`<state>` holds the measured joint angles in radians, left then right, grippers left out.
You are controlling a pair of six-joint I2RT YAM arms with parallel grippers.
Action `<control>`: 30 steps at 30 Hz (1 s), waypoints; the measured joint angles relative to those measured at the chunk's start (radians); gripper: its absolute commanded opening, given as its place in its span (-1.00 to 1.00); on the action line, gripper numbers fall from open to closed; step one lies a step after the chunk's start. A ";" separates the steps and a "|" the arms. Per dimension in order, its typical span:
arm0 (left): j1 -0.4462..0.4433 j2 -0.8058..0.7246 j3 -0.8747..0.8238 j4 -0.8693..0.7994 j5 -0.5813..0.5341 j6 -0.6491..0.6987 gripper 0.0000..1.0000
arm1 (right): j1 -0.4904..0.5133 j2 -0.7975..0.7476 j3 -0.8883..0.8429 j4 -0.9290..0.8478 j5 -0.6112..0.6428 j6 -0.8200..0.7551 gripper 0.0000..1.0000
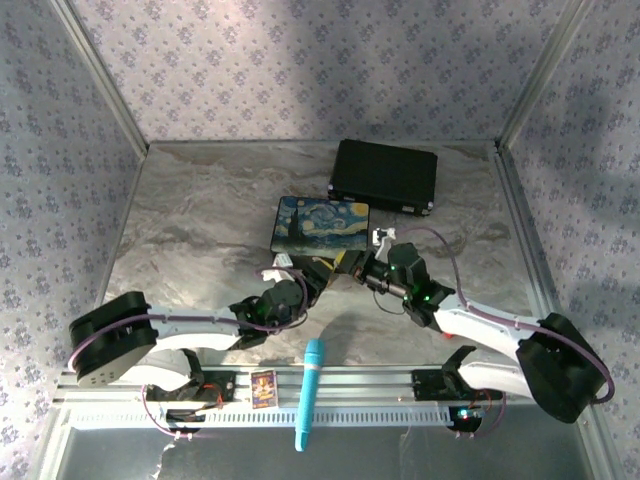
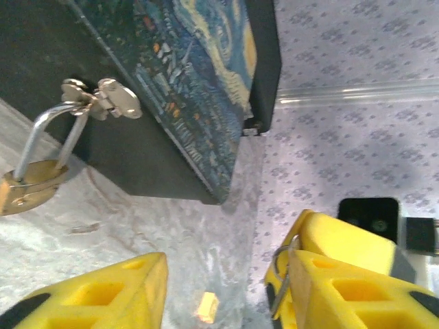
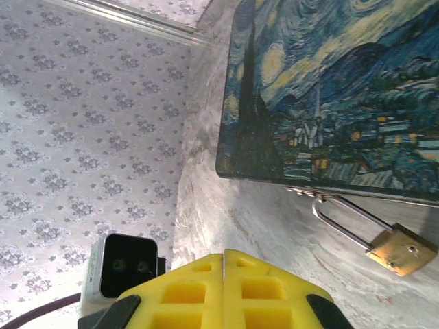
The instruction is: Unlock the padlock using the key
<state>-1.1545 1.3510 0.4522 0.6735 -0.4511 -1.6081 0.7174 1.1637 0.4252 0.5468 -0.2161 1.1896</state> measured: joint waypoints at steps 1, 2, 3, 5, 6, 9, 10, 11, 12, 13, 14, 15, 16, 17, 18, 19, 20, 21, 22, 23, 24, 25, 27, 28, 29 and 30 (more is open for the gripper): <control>0.000 -0.001 -0.003 0.014 -0.005 0.002 -0.11 | 0.006 0.006 0.000 0.008 0.003 0.006 -1.00; 0.000 -0.003 -0.007 0.022 -0.010 0.003 -0.12 | 0.013 0.013 0.000 0.013 0.007 0.012 -1.00; 0.000 -0.008 -0.010 0.028 -0.010 0.003 -0.18 | 0.019 0.020 0.000 0.017 0.013 0.019 -1.00; 0.000 -0.017 -0.014 0.031 -0.010 0.003 -0.27 | 0.029 0.028 0.000 0.026 0.019 0.027 -1.00; 0.000 -0.021 -0.015 0.034 -0.010 0.003 -0.35 | 0.033 0.030 0.000 0.030 0.021 0.027 -1.00; 0.000 -0.028 -0.018 0.041 -0.014 0.003 -0.51 | 0.041 0.035 0.005 0.035 0.023 0.029 -1.00; 0.000 -0.031 -0.020 0.042 -0.014 0.003 -0.55 | 0.042 0.037 0.006 0.037 0.025 0.030 -1.00; 0.000 -0.035 -0.023 0.042 -0.014 0.002 -0.57 | 0.044 0.038 0.006 0.040 0.026 0.030 -1.00; 0.000 -0.039 -0.026 0.043 -0.014 0.000 -0.57 | 0.045 0.040 0.006 0.042 0.027 0.030 -1.00; 0.000 -0.042 -0.029 0.043 -0.014 -0.001 -0.57 | 0.047 0.042 0.006 0.045 0.027 0.031 -1.00; 0.000 -0.045 -0.031 0.042 -0.015 -0.001 -0.55 | 0.048 0.045 0.006 0.048 0.030 0.031 -1.00; 0.000 -0.047 -0.032 0.040 -0.015 -0.002 -0.53 | 0.049 0.047 0.006 0.049 0.032 0.031 -1.00; 0.000 -0.050 -0.032 0.038 -0.017 -0.006 -0.52 | 0.051 0.048 0.006 0.050 0.035 0.034 -1.00; 0.000 -0.053 -0.032 0.036 -0.017 -0.008 -0.51 | 0.051 0.048 0.006 0.050 0.038 0.034 -1.00; 0.000 -0.055 -0.032 0.036 -0.017 -0.013 -0.50 | 0.051 0.048 0.006 0.052 0.040 0.034 -1.00; 0.000 -0.055 -0.032 0.036 -0.017 -0.015 -0.49 | 0.051 0.048 0.006 0.055 0.044 0.034 -1.00; 0.000 -0.055 -0.033 0.036 -0.017 -0.017 -0.47 | 0.053 0.048 0.006 0.059 0.047 0.034 -1.00; 0.000 -0.055 -0.035 0.040 -0.017 -0.020 -0.46 | 0.053 0.048 0.006 0.061 0.049 0.035 -1.00; 0.000 -0.055 -0.037 0.042 -0.017 -0.021 -0.46 | 0.055 0.048 0.006 0.063 0.052 0.036 -1.00; 0.000 -0.055 -0.039 0.042 -0.017 -0.022 -0.46 | 0.056 0.048 0.006 0.065 0.054 0.038 -1.00; 0.000 -0.055 -0.040 0.043 -0.017 -0.024 -0.46 | 0.058 0.049 0.006 0.068 0.056 0.042 -1.00; 0.000 -0.055 -0.041 0.044 -0.017 -0.024 -0.47 | 0.058 0.050 0.006 0.073 0.057 0.045 -1.00; 0.000 -0.055 -0.045 0.050 -0.017 -0.027 -0.53 | 0.060 0.050 0.006 0.077 0.060 0.046 -1.00; 0.000 -0.055 -0.047 0.055 -0.017 -0.026 -0.56 | 0.061 0.051 0.008 0.077 0.060 0.046 -1.00; 0.000 -0.055 -0.048 0.060 -0.017 -0.027 -0.57 | 0.062 0.053 0.010 0.078 0.061 0.046 -1.00; 0.000 -0.055 -0.048 0.063 -0.017 -0.027 -0.58 | 0.063 0.057 0.012 0.079 0.062 0.047 -1.00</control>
<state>-1.1549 1.2961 0.4046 0.7368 -0.4679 -1.6352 0.7803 1.2205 0.4370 0.6262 -0.1543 1.2362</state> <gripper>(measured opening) 0.220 0.052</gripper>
